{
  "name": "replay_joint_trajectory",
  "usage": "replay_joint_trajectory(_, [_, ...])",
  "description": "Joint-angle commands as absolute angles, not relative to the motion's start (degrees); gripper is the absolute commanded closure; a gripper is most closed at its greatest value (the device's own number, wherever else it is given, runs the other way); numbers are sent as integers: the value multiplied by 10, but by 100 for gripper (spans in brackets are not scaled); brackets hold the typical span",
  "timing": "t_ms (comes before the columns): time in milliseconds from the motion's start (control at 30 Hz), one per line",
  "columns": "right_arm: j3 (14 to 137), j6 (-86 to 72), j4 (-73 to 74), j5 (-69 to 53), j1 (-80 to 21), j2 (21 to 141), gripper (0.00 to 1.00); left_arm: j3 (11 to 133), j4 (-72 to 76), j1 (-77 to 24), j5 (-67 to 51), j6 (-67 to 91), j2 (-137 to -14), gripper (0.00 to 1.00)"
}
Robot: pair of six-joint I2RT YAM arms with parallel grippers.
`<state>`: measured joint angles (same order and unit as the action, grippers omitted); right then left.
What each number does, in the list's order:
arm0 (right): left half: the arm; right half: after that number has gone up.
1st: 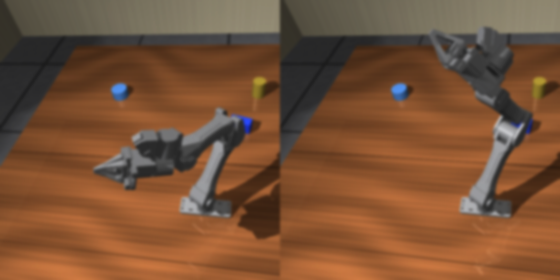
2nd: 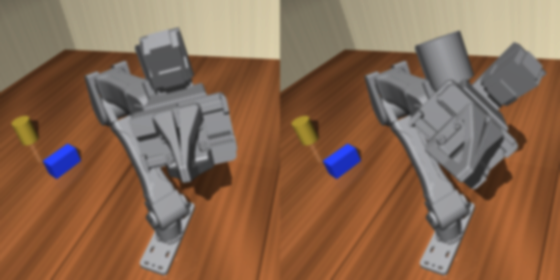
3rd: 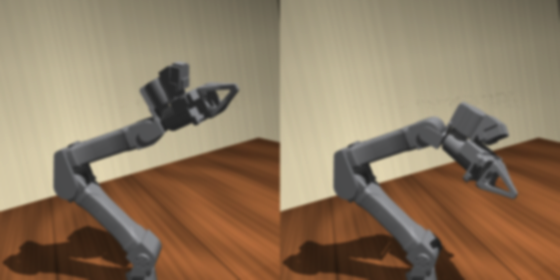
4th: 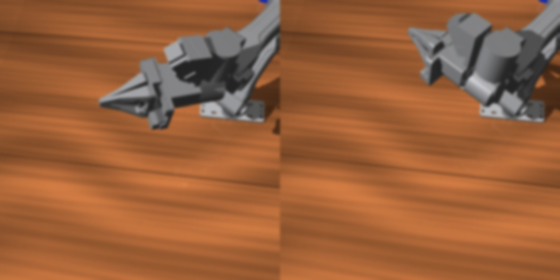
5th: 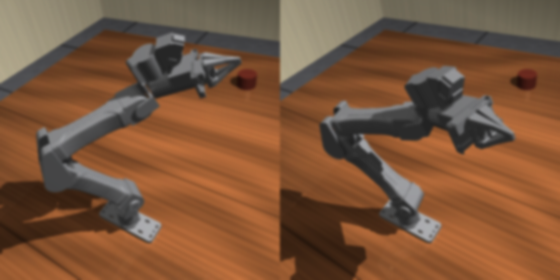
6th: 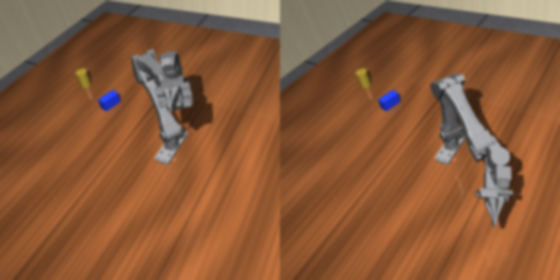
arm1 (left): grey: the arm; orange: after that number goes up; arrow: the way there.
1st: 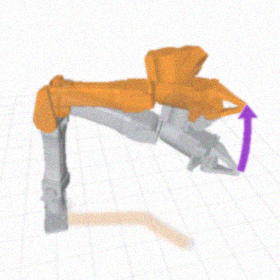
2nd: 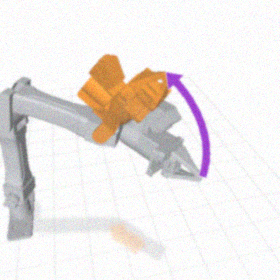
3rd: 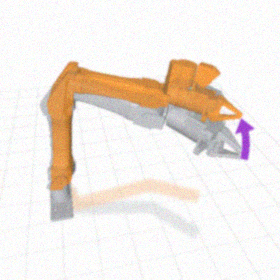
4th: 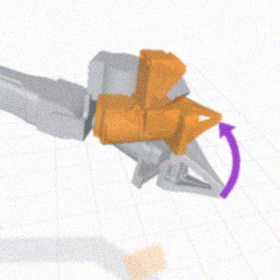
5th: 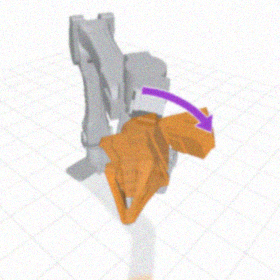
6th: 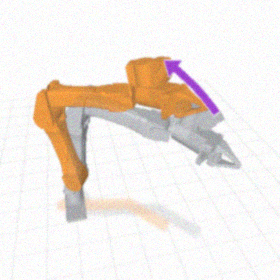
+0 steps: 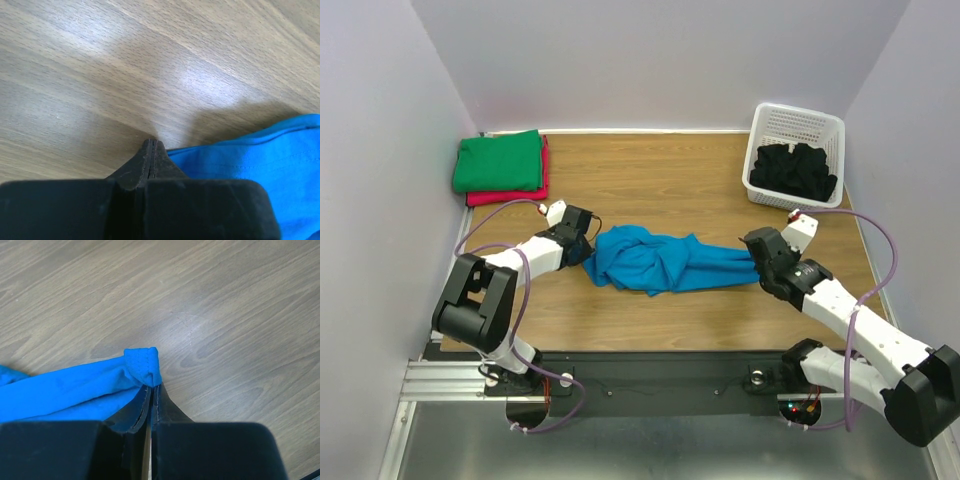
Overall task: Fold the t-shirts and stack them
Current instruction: Flatten the tshirt out
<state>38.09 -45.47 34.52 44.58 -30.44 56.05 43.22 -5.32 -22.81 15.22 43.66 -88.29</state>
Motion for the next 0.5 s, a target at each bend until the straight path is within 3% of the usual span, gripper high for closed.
replay_joint_trajectory(0, [408,-436,347,464,-303,550,100,424,-112,-231,165,418,-856,100])
replay_joint_trajectory(267, [446,-402,347,457,-303,520,100,499,-193,-230,281,415,-671,100])
replay_joint_trajectory(467, [518,-353,345,453,-303,506,100,598,-226,-230,297,420,-570,100])
